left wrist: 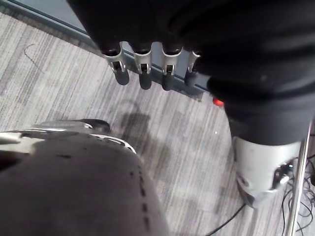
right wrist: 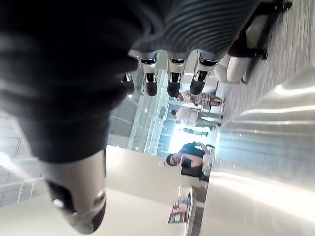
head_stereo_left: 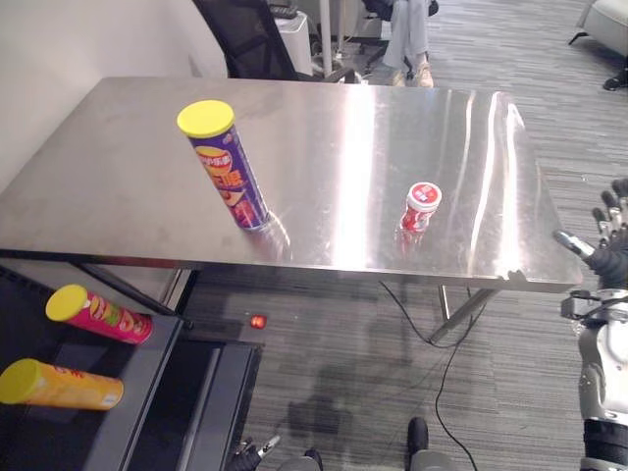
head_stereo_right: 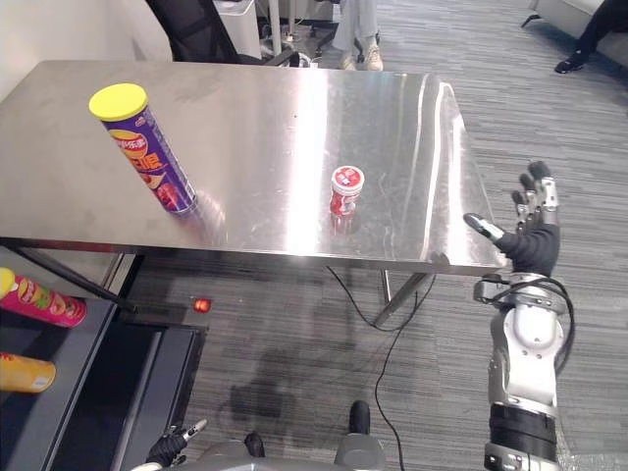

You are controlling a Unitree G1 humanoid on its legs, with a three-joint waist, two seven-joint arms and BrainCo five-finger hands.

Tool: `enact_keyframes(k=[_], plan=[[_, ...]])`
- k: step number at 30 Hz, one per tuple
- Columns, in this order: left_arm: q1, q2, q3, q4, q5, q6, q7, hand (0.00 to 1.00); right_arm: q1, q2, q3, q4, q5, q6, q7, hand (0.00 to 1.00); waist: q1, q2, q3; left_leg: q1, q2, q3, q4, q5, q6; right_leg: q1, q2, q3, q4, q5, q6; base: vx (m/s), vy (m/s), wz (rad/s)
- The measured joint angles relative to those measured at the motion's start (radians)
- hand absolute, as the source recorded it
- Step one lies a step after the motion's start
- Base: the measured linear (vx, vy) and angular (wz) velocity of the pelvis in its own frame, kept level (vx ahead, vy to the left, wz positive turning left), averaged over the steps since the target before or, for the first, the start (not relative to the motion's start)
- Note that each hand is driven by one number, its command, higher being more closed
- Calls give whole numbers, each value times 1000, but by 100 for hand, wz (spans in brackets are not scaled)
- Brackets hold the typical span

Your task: Put the gum and the chips on the shelf.

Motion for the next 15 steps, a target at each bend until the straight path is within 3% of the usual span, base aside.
enact_keyframes(k=[15], plan=[[0, 4, -8, 0, 0, 1, 2, 0, -97, -13, 138, 112, 2, 26, 16, 0, 29, -8, 5, -39, -3, -58, 11, 16, 1, 2, -5, -63, 1, 0, 0, -15, -18, 11]])
